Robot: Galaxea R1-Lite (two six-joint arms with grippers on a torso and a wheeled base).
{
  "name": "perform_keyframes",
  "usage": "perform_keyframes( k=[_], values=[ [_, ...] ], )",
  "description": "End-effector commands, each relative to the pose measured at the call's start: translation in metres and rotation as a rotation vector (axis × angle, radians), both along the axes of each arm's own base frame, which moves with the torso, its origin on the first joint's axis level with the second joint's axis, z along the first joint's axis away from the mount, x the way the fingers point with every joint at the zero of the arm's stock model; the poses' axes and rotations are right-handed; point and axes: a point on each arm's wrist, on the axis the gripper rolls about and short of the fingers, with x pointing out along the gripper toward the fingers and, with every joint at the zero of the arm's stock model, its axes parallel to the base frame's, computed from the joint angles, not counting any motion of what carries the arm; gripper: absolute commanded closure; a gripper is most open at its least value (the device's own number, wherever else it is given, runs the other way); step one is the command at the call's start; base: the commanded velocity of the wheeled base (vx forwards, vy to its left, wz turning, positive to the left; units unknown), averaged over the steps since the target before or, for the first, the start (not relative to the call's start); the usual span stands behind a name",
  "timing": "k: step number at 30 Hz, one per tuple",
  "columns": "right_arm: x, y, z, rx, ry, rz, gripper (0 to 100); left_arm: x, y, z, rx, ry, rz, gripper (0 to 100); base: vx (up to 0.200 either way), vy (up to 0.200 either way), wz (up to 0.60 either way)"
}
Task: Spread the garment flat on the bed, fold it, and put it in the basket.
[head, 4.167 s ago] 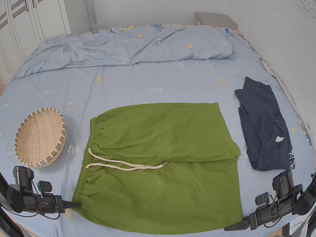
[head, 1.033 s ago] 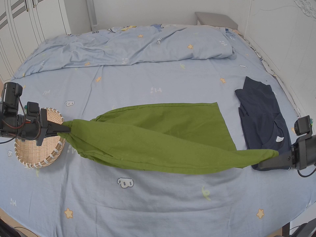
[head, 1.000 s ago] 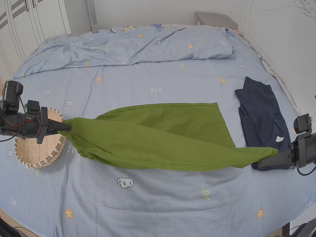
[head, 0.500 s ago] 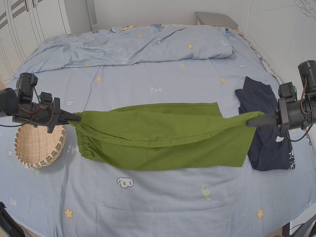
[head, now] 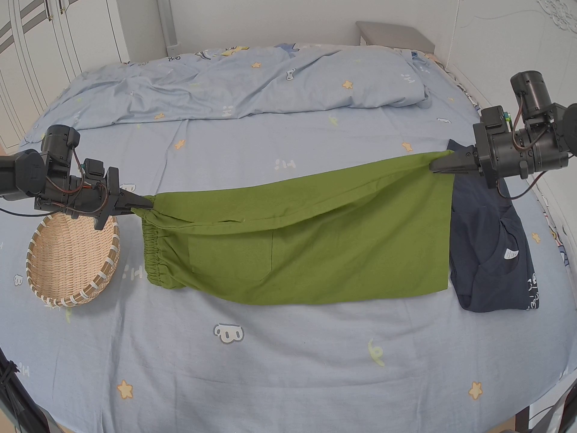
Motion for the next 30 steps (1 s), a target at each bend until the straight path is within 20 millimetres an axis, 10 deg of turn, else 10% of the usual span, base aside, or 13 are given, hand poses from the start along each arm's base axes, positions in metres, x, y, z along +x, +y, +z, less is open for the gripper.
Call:
perform_keyframes(
  k=[1,30],
  values=[
    [0.045,-0.001,-0.013,-0.006,0.042,-0.023,100,0.018,0.006,-0.004,-0.004,0.000,0.013,100,0.000,0.000,0.00],
    [0.111,-0.017,-0.064,-0.011,0.032,-0.072,100,0.042,0.010,-0.034,0.000,0.046,0.022,100,0.000,0.000,0.00]
  ],
)
